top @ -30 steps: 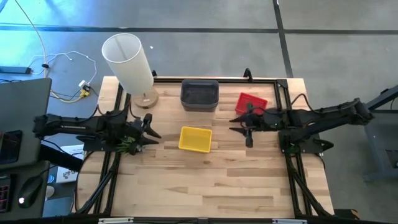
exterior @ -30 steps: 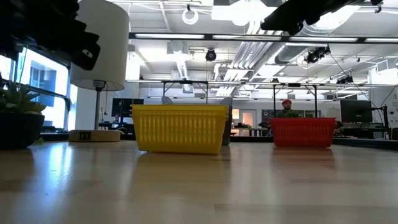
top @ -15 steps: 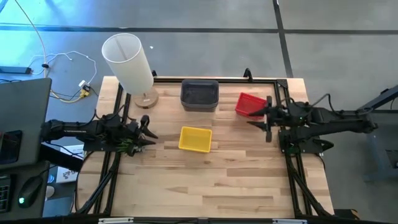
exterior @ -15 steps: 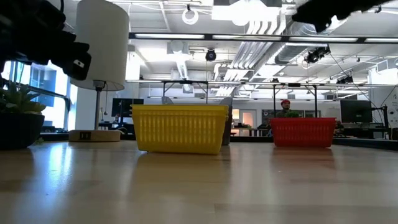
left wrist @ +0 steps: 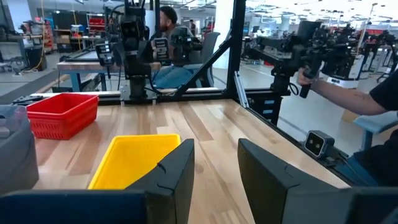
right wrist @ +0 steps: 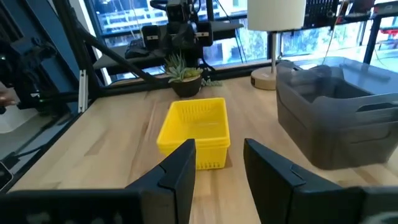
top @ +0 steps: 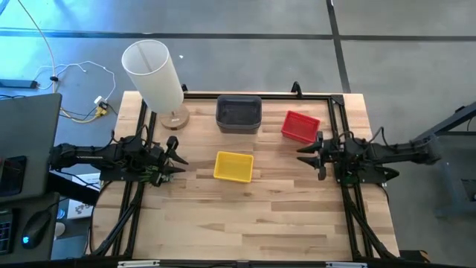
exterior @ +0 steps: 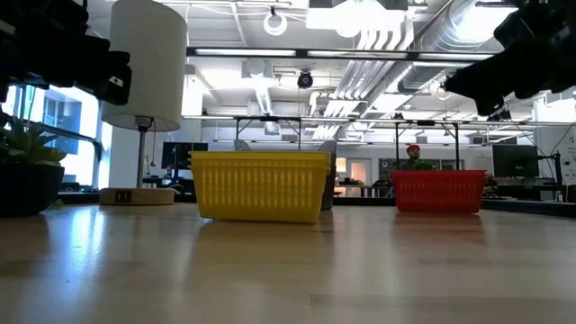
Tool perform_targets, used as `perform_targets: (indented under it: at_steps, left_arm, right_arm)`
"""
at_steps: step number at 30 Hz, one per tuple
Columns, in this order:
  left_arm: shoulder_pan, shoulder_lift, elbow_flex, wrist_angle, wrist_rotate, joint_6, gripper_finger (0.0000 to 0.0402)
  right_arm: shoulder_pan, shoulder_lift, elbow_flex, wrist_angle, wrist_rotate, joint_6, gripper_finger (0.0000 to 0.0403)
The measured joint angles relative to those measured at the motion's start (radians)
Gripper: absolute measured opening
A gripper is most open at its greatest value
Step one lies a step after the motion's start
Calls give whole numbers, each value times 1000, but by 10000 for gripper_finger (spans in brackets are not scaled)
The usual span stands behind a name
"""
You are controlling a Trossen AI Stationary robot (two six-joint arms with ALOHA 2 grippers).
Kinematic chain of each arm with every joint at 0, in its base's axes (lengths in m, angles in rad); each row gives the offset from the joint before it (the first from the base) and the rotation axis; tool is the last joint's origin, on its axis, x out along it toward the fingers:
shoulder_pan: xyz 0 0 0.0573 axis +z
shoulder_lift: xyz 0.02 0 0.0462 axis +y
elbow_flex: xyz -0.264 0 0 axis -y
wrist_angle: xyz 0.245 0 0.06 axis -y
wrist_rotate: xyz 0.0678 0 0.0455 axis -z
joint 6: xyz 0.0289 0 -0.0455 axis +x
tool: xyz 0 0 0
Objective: Stack baskets by color
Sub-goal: Return to Home Position
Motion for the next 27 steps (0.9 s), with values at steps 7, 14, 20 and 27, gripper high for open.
perform_targets:
  at_steps: [7, 14, 20, 27]
  left_arm:
    - [0, 0, 0, 0, 0, 0, 111]
    - [0, 0, 0, 0, 0, 0, 111]
    - [0, 0, 0, 0, 0, 0, 111]
    - [0, 0, 0, 0, 0, 0, 111]
  right_arm:
    - [0, -127, -54, -15, 17, -78, 125]
    - [0, -179, -58, -44, 60, -112, 125]
    - [0, -177, -58, -45, 60, -81, 125]
    - [-3, -177, -57, -45, 71, -70, 125]
